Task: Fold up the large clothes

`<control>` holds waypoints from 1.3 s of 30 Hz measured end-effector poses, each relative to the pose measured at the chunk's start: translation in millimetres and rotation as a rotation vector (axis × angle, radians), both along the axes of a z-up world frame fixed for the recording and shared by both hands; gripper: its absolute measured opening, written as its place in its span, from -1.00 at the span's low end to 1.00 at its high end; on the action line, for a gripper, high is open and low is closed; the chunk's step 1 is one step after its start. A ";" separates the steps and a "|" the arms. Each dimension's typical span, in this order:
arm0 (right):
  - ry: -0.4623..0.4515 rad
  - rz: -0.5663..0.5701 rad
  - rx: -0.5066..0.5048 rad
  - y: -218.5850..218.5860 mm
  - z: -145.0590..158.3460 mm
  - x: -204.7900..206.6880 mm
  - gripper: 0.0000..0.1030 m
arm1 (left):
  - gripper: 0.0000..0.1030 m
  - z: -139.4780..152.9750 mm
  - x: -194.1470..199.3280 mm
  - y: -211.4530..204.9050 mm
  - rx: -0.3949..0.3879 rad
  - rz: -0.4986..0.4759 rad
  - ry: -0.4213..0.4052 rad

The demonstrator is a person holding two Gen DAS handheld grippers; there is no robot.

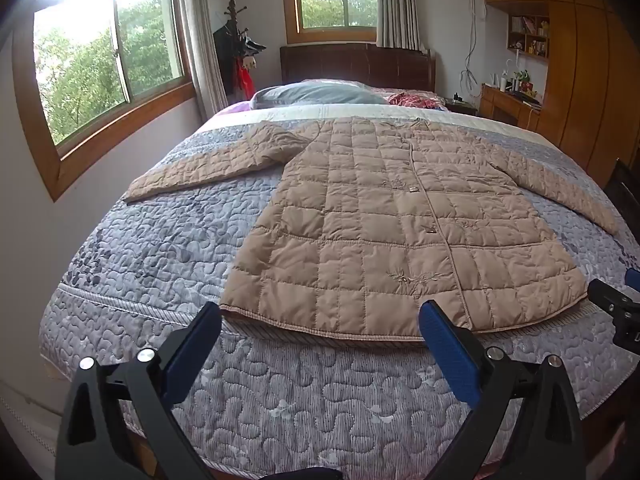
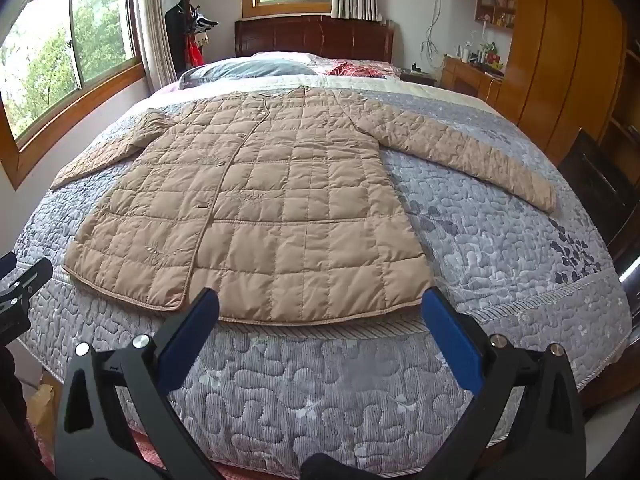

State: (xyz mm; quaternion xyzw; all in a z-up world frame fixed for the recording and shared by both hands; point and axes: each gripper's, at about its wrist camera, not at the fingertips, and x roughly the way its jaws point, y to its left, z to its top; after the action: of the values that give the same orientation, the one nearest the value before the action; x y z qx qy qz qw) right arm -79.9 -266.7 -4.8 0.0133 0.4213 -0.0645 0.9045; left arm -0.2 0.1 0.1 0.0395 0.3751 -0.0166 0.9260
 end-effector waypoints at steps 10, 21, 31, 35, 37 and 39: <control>-0.003 0.000 0.002 -0.3 -0.1 -0.1 0.94 | 0.93 0.1 -0.3 -0.1 0.002 -0.001 0.000; -0.004 0.000 0.002 1.6 0.7 1.1 0.94 | 0.93 0.0 0.0 -0.1 0.002 -0.001 0.002; -0.010 0.009 0.002 3.4 1.0 1.3 0.94 | 0.93 0.3 -0.2 0.2 0.003 -0.001 0.000; -0.008 0.009 0.002 4.0 1.4 1.7 0.94 | 0.93 -0.3 0.2 0.0 0.005 -0.002 -0.001; -0.008 0.008 0.000 4.0 1.5 1.8 0.94 | 0.93 -0.7 0.5 0.5 0.004 -0.002 -0.001; -0.009 0.010 -0.001 4.7 1.3 1.7 0.94 | 0.93 3.6 0.9 0.1 0.005 0.000 -0.001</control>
State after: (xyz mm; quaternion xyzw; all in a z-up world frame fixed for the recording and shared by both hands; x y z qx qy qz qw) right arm -78.2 -262.0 -3.5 0.0111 0.4171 -0.0603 0.9068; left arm 0.7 0.2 3.7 0.0418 0.3748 -0.0157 0.9260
